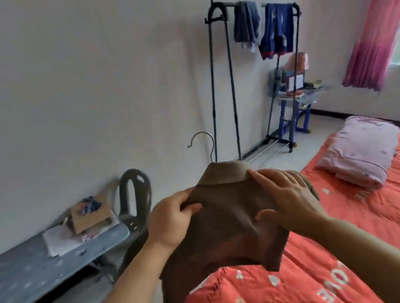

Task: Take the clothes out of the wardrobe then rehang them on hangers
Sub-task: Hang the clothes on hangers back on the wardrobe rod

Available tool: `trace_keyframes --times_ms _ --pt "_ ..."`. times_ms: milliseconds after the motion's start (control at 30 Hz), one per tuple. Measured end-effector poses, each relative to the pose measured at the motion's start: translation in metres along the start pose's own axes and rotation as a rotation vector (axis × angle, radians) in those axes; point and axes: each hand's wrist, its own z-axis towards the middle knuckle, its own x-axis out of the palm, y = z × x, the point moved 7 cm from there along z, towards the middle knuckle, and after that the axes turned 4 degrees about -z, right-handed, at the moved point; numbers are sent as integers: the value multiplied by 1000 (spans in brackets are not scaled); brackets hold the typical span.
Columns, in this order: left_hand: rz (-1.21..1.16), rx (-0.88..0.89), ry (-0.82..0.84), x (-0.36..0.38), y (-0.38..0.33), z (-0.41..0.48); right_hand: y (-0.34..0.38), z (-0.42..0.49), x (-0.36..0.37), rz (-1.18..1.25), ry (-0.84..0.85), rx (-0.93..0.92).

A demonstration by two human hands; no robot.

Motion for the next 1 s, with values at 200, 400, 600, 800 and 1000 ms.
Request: trace_keyframes --times_ms 200,400,600,800,1000 --pt "27 -79 -257 -150 30 -31 125 80 -20 84 -249 -286" --pt "140 -211 -452 -263 38 -106 246 121 -38 281 -295 -544" --pt "308 -382 -643 -347 39 -209 377 117 -56 510 -242 -826" --pt "664 -561 -715 -408 34 -309 505 85 -68 589 -170 -1028" --pt "998 -701 -716 -472 57 -402 641 57 -95 544 -209 -1189"
